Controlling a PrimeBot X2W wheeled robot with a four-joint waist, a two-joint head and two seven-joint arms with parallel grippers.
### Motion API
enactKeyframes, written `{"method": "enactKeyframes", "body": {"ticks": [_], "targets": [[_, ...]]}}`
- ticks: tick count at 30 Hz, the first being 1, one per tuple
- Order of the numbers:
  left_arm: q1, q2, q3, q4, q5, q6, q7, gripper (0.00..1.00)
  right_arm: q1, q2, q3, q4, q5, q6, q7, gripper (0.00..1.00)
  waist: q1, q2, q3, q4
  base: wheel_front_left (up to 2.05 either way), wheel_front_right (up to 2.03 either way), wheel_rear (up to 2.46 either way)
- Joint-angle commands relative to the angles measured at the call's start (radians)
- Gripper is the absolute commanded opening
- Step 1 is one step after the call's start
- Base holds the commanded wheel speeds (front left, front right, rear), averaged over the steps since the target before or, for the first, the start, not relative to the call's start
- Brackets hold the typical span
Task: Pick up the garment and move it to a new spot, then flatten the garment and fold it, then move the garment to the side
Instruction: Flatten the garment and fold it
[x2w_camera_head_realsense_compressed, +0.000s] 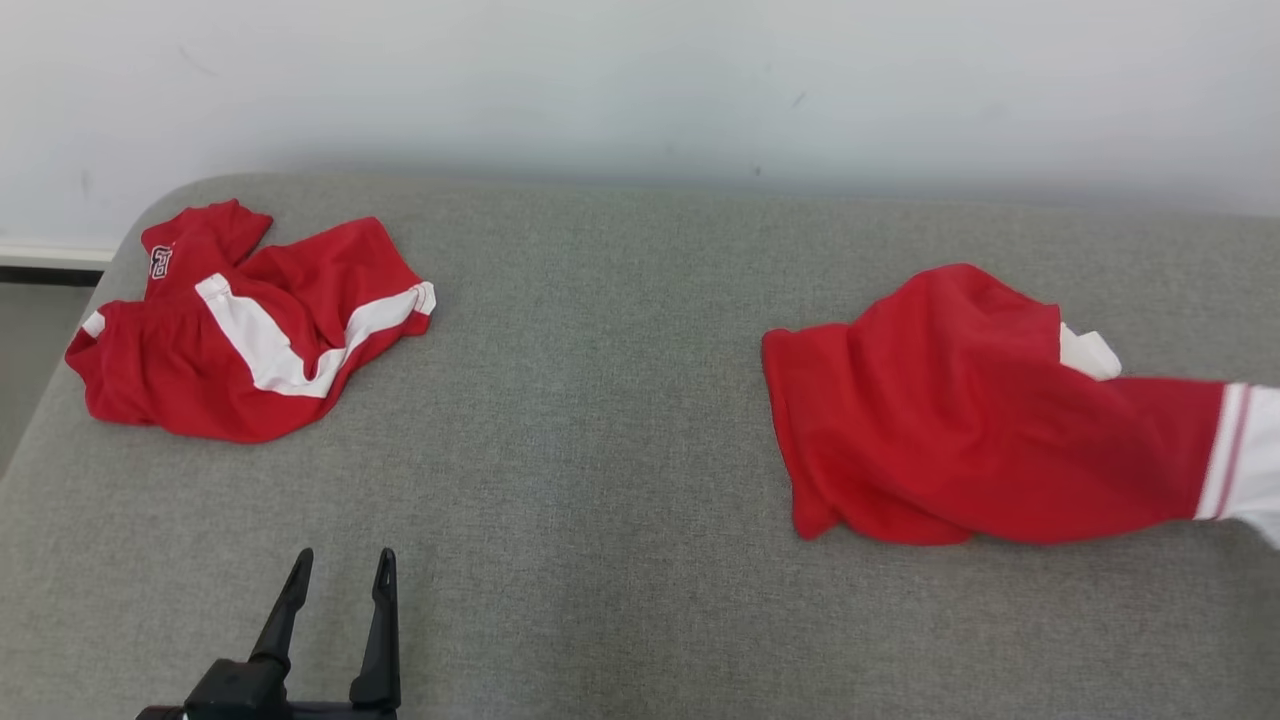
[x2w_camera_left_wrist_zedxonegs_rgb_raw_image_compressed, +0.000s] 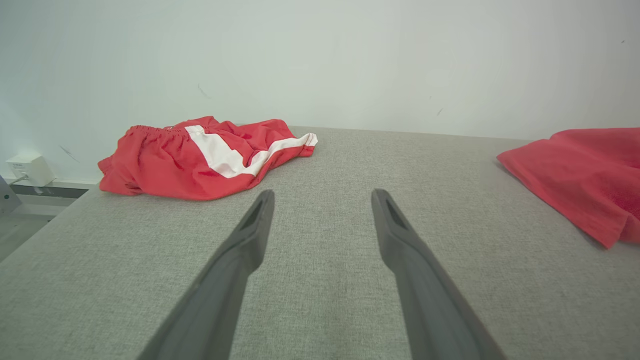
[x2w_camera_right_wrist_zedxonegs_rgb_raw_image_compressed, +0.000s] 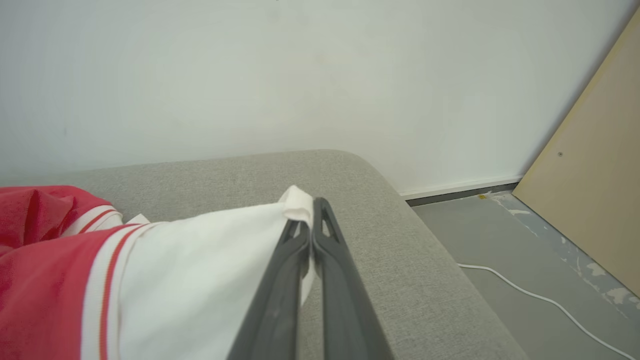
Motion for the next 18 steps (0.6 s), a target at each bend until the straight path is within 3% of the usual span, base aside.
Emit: {"method": "enactKeyframes", "body": {"ticks": [1, 9, 14, 18], "targets": [[0.020, -0.004, 0.003, -0.003, 0.010, 0.002, -0.003, 1.00, 0.017, -0.039, -0.025, -0.021, 0.008, -0.003, 0.000, 0.00, 0.0000, -0.0001, -0.018, -0.011, 0.00, 0.00, 0.00], [0.032, -0.010, 0.003, -0.009, 0.015, 0.002, -0.003, 1.00, 0.019, -0.169, -0.110, -0.093, 0.040, -0.003, 0.000, 0.00, 0.0000, -0.0001, -0.029, -0.010, 0.00, 0.00, 0.00], [0.039, -0.014, 0.010, -0.012, 0.017, 0.002, -0.003, 1.00, -0.009, -0.155, -0.087, -0.170, 0.065, -0.003, 0.016, 0.00, 0.0000, -0.0001, -0.033, -0.011, 0.00, 0.00, 0.00], [0.044, -0.017, 0.009, -0.006, 0.019, 0.002, -0.003, 1.00, -0.039, -0.082, -0.030, -0.270, 0.043, -0.003, 0.026, 0.00, 0.0000, -0.0001, -0.044, -0.009, 0.00, 0.00, 0.00]]}}
